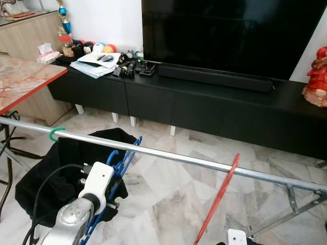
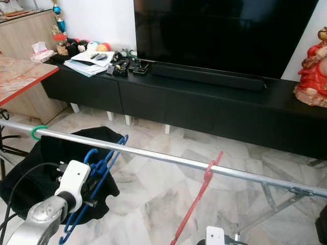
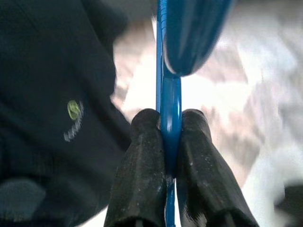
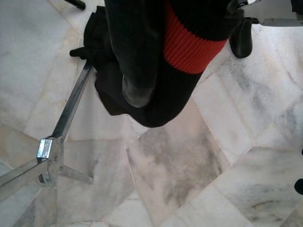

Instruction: Hang hanger

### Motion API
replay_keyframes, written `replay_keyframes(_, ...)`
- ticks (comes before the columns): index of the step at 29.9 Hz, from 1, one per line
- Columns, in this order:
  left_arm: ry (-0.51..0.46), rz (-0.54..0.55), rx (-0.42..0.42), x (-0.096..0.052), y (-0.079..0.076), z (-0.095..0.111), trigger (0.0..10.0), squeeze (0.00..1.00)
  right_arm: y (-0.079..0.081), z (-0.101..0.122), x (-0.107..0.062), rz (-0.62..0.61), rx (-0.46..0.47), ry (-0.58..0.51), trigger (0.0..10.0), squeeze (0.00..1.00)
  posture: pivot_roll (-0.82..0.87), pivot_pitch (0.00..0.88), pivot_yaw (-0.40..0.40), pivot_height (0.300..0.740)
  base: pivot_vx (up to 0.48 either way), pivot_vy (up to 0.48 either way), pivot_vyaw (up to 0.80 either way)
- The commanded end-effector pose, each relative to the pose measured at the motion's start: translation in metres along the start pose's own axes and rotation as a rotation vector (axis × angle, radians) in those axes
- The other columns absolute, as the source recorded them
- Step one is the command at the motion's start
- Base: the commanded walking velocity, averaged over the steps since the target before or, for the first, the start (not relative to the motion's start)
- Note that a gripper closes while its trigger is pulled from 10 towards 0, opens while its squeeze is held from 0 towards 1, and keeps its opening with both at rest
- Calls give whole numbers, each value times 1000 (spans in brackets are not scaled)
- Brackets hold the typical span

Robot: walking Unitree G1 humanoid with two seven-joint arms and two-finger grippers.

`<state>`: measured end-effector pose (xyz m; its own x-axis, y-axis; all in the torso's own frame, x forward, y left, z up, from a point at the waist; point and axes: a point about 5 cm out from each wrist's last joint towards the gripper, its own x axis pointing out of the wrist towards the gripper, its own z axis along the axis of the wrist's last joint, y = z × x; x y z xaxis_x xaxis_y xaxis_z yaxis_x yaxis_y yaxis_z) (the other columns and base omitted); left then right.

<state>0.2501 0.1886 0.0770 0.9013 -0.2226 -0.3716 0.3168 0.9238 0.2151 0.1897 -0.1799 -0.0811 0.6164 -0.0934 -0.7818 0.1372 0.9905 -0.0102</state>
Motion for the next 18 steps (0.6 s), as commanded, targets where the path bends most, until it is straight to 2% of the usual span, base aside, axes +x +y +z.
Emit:
replay_keyframes(1,61,-3,46,-3,-1,-17,4588,0,-2,0,0,-6,-8,3,10000,0,116,0,-2,740,0,0,0)
replay_keyframes(2,61,-3,46,-3,-1,-17,4588,0,-2,0,0,-6,-8,3,10000,0,116,0,-2,740,0,0,0)
replay_keyframes(3,87,11,37,-3,0,-24,10000,0,-3,-1,0,-8,-8,4,10000,0,115,0,-1,740,0,0,0)
replay_keyframes(4,150,26,28,-2,2,-42,10000,0,-7,-4,-1,-13,-8,10,10000,0,115,0,-1,740,0,0,0)
replay_keyframes(5,150,26,28,-2,2,-42,10000,0,-7,-4,-1,-13,-8,10,10000,0,115,0,-1,740,0,0,0)
replay_keyframes(6,207,21,10,-1,0,-58,10000,0,-12,-7,-2,-17,-7,15,10000,0,118,0,0,740,0,0,0)
replay_keyframes(8,270,-7,7,-1,-4,-76,10000,0,-16,-8,-3,-19,-13,19,10000,0,116,0,1,740,0,0,0)
replay_keyframes(9,305,-2,-9,-1,-5,-88,10000,0,-19,-9,-3,-21,-13,20,10000,0,116,0,1,740,0,0,0)
replay_keyframes(10,361,32,-69,-2,-6,-105,10000,0,-22,-9,-3,-24,-13,20,10000,0,116,0,1,740,0,0,0)
replay_keyframes(11,361,32,-69,-2,-6,-105,10000,0,-22,-9,-3,-24,-13,20,10000,0,116,0,1,740,0,0,0)
replay_keyframes(12,439,78,-126,-3,-8,-125,10000,0,-25,-10,-4,-26,-13,21,10000,0,107,0,2,740,0,0,0)
replay_keyframes(14,503,89,-129,-6,-13,-139,10000,0,-26,-11,-4,-29,-11,22,10000,0,109,0,0,740,0,0,0)
replay_keyframes(15,580,90,-132,-12,-20,-156,10000,0,-27,-12,-5,-29,-11,24,10000,0,103,0,2,740,0,0,0)
replay_keyframes(17,614,85,-129,-16,-23,-163,10000,0,-27,-13,-5,-29,-11,25,10000,0,98,0,3,740,0,0,0)
replay_keyframes(18,674,66,-116,-25,-31,-175,10000,0,-27,-14,-5,-29,-10,26,10000,0,93,0,4,740,0,0,0)
